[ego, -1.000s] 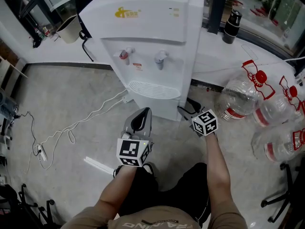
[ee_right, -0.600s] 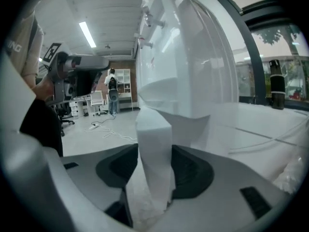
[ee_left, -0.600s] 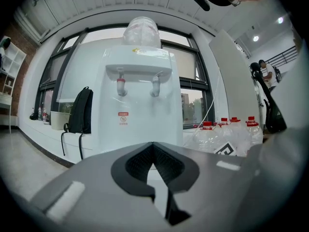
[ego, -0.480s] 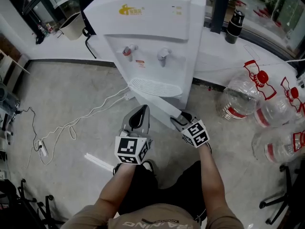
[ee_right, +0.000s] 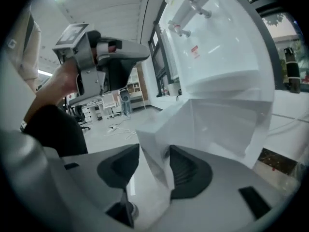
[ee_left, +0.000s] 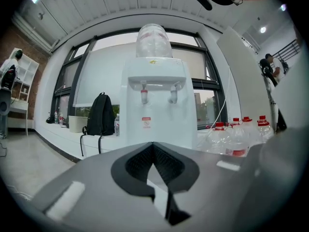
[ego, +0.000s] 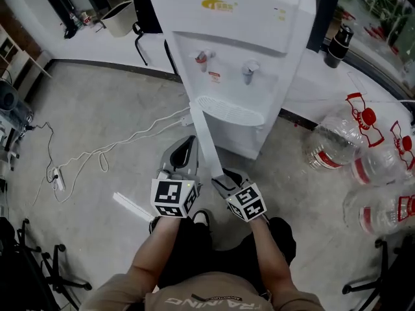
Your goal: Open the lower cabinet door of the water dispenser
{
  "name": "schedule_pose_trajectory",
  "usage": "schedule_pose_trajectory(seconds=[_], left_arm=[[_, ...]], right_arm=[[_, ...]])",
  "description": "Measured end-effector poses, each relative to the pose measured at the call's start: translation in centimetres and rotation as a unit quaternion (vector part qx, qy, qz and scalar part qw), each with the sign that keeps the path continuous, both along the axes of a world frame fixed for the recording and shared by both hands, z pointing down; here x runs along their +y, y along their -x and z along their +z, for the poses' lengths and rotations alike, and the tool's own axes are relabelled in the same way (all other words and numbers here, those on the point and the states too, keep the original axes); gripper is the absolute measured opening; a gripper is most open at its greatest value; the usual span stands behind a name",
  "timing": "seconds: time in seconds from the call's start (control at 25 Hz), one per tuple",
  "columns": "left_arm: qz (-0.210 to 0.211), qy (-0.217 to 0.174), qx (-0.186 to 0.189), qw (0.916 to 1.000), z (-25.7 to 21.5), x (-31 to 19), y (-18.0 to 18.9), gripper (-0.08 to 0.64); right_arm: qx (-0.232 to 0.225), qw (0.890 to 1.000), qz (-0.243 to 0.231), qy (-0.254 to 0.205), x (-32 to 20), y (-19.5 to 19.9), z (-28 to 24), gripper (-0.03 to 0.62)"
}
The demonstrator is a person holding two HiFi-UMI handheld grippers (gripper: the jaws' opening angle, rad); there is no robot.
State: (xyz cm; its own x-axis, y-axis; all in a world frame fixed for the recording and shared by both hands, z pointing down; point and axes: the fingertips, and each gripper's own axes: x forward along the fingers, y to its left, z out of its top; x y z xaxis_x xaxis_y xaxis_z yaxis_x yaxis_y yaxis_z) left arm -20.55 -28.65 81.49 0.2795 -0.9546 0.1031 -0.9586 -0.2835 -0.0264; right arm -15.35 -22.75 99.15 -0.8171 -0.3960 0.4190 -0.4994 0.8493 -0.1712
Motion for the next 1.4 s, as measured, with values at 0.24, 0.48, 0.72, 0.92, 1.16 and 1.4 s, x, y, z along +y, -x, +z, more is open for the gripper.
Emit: schedule_pose_trajectory(seconds=[0.24, 0.48, 0.72, 0.92, 1.16, 1.4], left_arm=[[-0.035, -0.002, 0.016, 0.9992, -0.7, 1.6, 3.8, 0.008], [-0.056, -0.007, 0.019, 0.9982, -1.3, 2.9, 6.4, 0.008], [-0.066, 0.0, 0.03, 0.9974, -0.6, 2.6, 8.0, 0.008], [-0.05, 0.008, 0.048, 0.9976, -0.3, 1.9, 7.2, 0.008], [-0.03, 0.001, 0.042, 0.9987, -0.9, 1.6, 5.5, 0.008], [-0.012, 0.014, 0.056, 0.9982, 0.1, 1.2, 3.5, 0.008]], right_arm=[[-0.008, 0.997, -0.08, -0.002, 3.2, 6.7, -0.3, 0.198], [0.003, 0.987, -0.156, -0.025, 4.6, 12.4, -0.9, 0.198], [-0.025, 0.984, -0.177, 0.004, 3.9, 15.2, -1.0, 0.159], [-0.009, 0.985, -0.171, -0.015, 3.7, 14.6, -1.1, 0.149], [-0.028, 0.996, -0.084, -0.006, 1.2, 8.4, -2.2, 0.054], [-0.046, 0.998, 0.023, -0.02, -1.2, -0.2, -4.8, 0.012]])
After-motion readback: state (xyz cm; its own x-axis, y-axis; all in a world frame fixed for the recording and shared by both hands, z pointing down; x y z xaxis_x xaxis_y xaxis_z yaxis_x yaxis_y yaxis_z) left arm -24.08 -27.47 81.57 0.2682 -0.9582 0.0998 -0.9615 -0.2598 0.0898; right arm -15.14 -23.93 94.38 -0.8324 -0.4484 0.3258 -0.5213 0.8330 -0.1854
